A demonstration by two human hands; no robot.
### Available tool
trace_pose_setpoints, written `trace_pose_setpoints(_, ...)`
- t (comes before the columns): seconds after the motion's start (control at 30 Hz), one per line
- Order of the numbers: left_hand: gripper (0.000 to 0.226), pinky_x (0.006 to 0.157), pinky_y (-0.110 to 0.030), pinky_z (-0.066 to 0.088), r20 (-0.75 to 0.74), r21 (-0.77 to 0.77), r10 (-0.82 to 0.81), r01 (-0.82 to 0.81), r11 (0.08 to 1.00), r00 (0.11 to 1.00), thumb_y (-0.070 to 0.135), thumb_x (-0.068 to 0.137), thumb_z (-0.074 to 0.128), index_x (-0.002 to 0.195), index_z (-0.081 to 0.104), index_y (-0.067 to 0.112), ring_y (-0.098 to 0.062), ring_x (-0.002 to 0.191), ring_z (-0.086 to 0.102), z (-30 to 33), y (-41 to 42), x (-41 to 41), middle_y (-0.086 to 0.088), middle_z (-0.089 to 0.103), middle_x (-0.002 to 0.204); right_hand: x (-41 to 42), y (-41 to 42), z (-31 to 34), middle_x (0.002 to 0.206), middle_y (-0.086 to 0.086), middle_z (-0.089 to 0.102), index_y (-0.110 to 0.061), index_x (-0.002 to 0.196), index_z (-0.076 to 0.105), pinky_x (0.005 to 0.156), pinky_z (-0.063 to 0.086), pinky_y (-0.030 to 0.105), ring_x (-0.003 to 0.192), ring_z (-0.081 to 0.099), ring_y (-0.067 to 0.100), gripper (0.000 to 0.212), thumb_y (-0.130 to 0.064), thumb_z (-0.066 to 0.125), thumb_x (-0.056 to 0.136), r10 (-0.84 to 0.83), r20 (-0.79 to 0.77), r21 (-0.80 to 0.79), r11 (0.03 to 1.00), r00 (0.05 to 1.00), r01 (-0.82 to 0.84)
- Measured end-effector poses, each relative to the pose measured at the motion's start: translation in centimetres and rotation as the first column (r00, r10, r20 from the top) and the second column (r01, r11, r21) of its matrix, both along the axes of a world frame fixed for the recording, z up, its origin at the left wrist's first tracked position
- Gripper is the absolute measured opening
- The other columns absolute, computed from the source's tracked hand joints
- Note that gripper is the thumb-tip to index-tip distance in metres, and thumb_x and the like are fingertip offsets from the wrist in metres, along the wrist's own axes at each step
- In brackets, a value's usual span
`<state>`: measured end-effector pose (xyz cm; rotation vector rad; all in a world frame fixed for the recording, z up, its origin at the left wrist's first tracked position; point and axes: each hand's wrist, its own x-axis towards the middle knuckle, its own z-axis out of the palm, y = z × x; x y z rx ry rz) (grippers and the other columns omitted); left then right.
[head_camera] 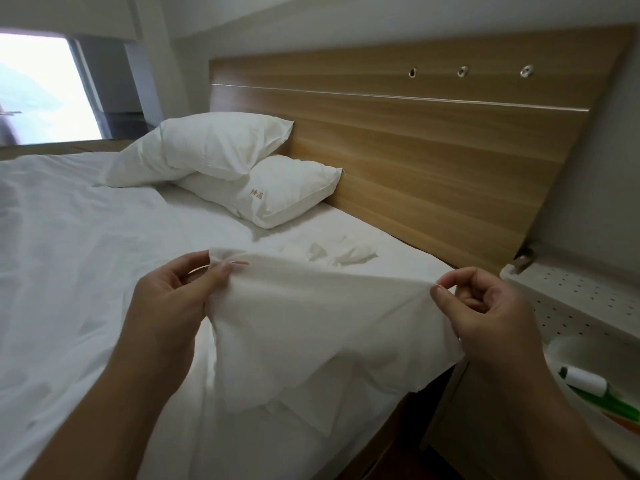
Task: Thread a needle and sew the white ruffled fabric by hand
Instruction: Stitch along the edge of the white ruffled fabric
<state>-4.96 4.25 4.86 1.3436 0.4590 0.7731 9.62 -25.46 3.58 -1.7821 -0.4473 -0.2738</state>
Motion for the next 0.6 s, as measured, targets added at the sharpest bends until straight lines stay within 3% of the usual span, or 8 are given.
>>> trace_pose_setpoints(0.17,0.020,0.099,-0.045,0.059,-0.009,-0.074,0.052,-0.052,0.996,0.999,0.013,0.097,0.074,0.116,0.077,0.009,-0.029,0.102,0.076,0.19,-0.20,0.01,-0.013,0.081,0.109,0.32,-0.06,-0.23,0.050,-0.008,0.046,-0.019,0.088,0.072,0.059,0.045,0.030,0.049,0.044,0.006,0.008,-0.015,0.075,0.093,-0.011,-0.026,-0.004,1.000,1.000,0.011)
trace_pose_setpoints(0.27,0.023,0.100,-0.047,0.059,0.003,-0.093,0.049,-0.048,0.995,0.999,0.016,0.094,0.076,0.117,0.077,0.009,-0.028,0.103,0.077,0.22,-0.30,-0.03,-0.012,0.081,0.110,0.51,-0.05,-0.35,0.052,-0.007,0.045,-0.019,0.088,0.071,0.061,0.047,0.035,0.055,0.046,0.015,0.008,-0.014,0.074,0.093,-0.012,-0.047,0.007,1.000,0.999,0.012)
trace_pose_setpoints(0.33,0.027,0.102,-0.048,0.059,0.008,-0.078,0.066,-0.065,0.995,0.998,0.018,0.092,0.078,0.118,0.077,0.013,-0.027,0.103,0.078,0.31,-0.34,-0.13,-0.011,0.082,0.106,0.59,-0.03,-0.48,0.051,-0.009,0.046,-0.019,0.089,0.071,0.062,0.047,0.034,0.056,0.047,0.016,0.007,-0.015,0.074,0.094,-0.015,-0.043,-0.011,1.000,0.999,0.015)
trace_pose_setpoints(0.47,0.037,0.103,-0.048,0.057,0.014,0.018,0.075,-0.076,0.997,0.997,0.024,0.091,0.080,0.127,0.072,0.031,-0.025,0.104,0.078,0.44,-0.30,-0.55,-0.008,0.083,0.102,0.69,0.02,-0.71,0.049,-0.011,0.046,-0.020,0.089,0.070,0.057,0.041,0.025,0.047,0.043,0.004,0.007,-0.017,0.074,0.094,-0.019,-0.020,-0.047,0.999,1.000,0.018)
trace_pose_setpoints(0.6,0.028,0.104,-0.045,0.058,0.018,0.120,0.026,-0.028,0.992,0.999,0.014,0.092,0.078,0.118,0.080,0.024,-0.021,0.100,0.078,0.29,-0.34,-0.65,-0.006,0.082,0.102,0.58,0.11,-0.55,0.049,-0.010,0.047,-0.020,0.090,0.070,0.054,0.041,0.023,0.046,0.042,0.004,0.006,-0.018,0.074,0.094,-0.025,-0.029,-0.064,0.998,0.999,0.023)
